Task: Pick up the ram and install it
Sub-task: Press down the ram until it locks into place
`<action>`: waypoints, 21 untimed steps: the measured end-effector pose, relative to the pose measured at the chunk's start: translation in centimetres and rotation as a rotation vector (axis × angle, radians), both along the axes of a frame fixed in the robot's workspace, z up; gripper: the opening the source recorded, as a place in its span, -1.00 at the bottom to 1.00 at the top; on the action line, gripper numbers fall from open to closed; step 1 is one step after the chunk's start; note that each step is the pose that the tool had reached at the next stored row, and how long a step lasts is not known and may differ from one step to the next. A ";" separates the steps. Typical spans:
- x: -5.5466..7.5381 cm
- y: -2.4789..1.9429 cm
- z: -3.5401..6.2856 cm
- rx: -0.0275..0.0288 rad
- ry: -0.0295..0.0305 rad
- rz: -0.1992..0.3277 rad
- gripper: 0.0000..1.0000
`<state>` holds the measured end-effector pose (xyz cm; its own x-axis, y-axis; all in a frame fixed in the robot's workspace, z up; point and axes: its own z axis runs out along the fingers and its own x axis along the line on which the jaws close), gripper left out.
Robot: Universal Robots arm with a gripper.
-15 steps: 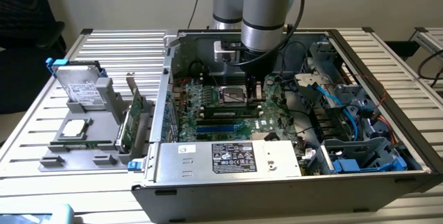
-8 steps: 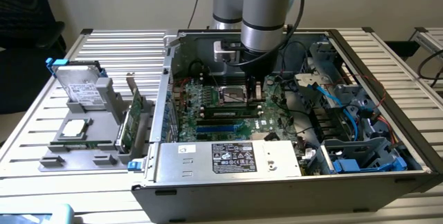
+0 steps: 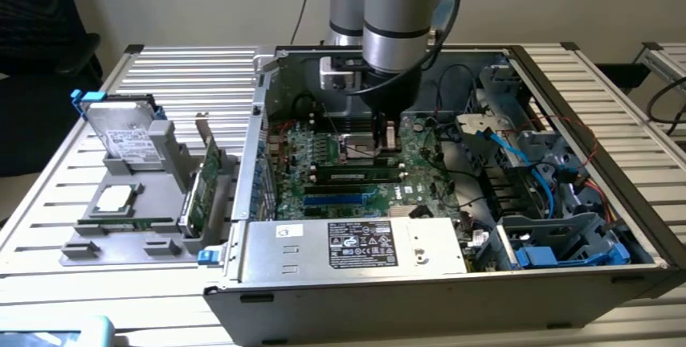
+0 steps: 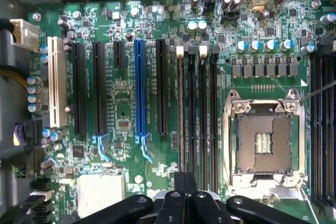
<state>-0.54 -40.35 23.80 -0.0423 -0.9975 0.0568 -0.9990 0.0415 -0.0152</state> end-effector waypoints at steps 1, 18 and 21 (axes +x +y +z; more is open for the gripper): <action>-0.3 0.00 0.01 -0.0002 0.0000 0.000 -0.79; -4.4 0.00 -0.02 0.0000 -0.0002 -0.001 -0.79; -4.8 0.00 -0.02 -0.0002 -0.0001 -0.001 -0.79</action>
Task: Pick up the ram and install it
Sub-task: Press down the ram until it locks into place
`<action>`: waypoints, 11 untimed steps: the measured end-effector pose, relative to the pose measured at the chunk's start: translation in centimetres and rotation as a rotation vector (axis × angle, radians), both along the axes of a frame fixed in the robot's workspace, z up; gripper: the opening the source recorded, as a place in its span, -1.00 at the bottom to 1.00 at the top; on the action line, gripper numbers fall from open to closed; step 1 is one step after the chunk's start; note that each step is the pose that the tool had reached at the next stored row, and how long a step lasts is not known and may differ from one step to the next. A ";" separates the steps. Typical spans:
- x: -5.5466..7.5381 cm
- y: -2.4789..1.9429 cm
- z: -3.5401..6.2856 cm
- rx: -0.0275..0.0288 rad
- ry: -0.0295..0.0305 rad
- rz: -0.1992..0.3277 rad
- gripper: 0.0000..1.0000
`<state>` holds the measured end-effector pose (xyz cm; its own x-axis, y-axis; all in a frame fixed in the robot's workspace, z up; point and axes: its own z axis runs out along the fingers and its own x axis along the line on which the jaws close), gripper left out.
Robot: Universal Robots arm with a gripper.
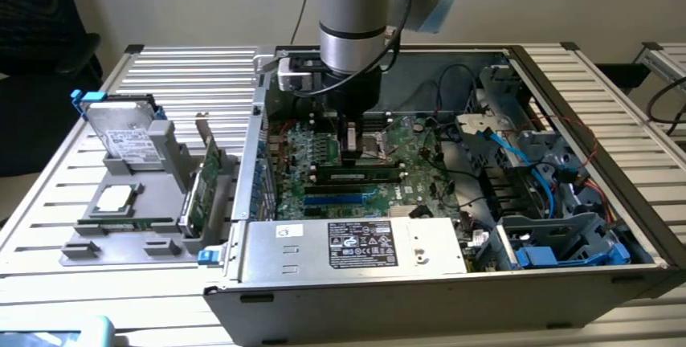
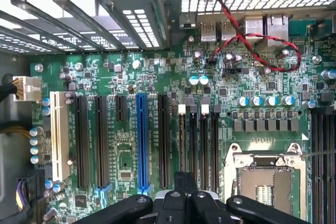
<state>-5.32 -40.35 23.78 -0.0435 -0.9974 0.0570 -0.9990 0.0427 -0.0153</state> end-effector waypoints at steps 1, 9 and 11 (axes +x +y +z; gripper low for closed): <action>-0.2 0.00 -0.01 0.0001 -0.0001 0.000 -0.79; -1.2 0.00 -0.32 0.0001 -0.0031 0.000 -0.79; -1.3 0.00 -0.47 0.0001 -0.0036 0.000 -0.79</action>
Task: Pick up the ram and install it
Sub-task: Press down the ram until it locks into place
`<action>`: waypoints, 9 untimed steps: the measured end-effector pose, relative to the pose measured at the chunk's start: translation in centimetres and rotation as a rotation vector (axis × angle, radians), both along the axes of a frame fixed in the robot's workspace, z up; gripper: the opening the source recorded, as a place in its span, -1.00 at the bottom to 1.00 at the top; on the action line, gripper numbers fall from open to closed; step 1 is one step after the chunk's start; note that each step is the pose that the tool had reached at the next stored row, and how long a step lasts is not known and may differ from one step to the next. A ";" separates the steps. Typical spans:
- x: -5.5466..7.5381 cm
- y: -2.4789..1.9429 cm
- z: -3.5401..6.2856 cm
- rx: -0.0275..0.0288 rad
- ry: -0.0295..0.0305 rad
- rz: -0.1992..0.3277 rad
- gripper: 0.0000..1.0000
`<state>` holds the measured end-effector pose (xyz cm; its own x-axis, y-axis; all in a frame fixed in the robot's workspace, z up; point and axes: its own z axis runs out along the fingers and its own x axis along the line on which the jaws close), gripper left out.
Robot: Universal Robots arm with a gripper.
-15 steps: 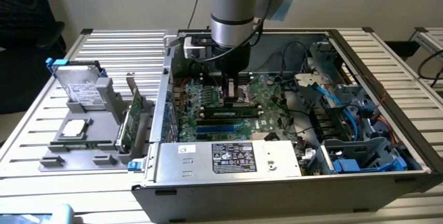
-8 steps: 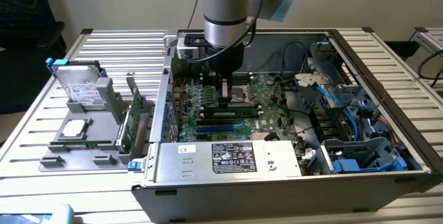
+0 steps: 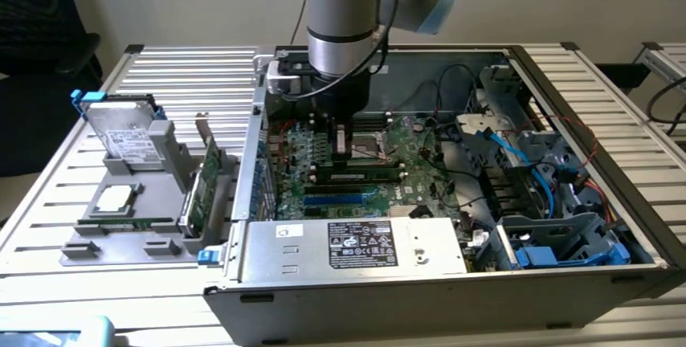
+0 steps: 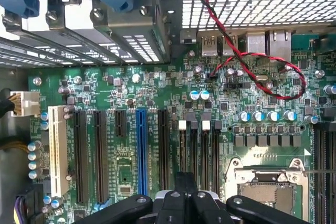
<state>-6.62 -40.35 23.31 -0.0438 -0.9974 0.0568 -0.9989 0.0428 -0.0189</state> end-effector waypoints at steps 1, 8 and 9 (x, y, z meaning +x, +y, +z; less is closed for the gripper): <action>-0.1 0.00 -0.05 0.0000 -0.0001 0.000 -0.79; -0.4 0.01 -0.16 0.0000 -0.0009 0.000 -0.79; -0.4 0.02 -0.20 0.0002 -0.0016 0.000 -0.79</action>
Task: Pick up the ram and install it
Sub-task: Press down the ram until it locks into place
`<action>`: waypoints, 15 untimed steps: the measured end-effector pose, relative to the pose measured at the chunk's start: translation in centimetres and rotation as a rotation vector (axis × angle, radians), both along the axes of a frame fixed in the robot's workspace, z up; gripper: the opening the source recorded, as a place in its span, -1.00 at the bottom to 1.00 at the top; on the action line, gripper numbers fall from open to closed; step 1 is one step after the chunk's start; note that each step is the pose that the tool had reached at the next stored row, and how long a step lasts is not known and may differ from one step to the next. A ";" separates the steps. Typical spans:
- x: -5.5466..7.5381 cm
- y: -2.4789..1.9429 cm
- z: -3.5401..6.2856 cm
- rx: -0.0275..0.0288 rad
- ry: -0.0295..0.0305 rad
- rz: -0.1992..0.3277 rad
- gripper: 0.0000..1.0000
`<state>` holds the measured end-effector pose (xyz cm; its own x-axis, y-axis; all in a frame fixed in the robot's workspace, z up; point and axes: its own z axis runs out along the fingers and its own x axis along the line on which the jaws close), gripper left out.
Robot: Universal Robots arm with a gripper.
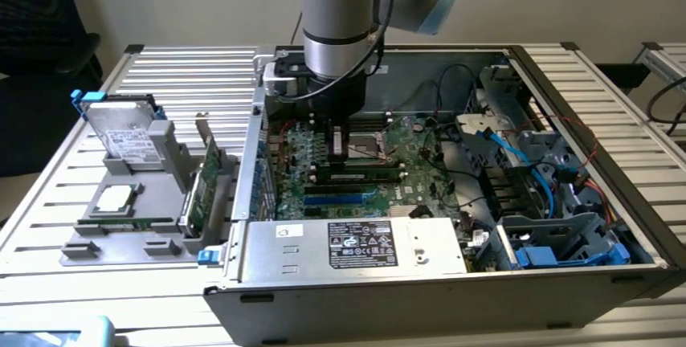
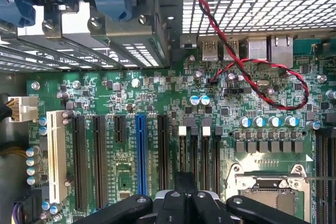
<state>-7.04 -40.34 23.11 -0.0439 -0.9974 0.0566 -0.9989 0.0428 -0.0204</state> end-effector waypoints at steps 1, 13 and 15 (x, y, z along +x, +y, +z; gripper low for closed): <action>0.0 0.00 -0.02 -0.0002 -0.0004 0.000 -0.79; -0.2 0.06 -0.60 -0.0007 -0.0055 0.000 -0.79; -0.2 0.06 -0.57 -0.0006 -0.0057 0.000 -0.79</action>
<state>-7.27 -40.28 22.54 -0.0442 -0.9974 0.0569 -0.9987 0.0428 -0.0262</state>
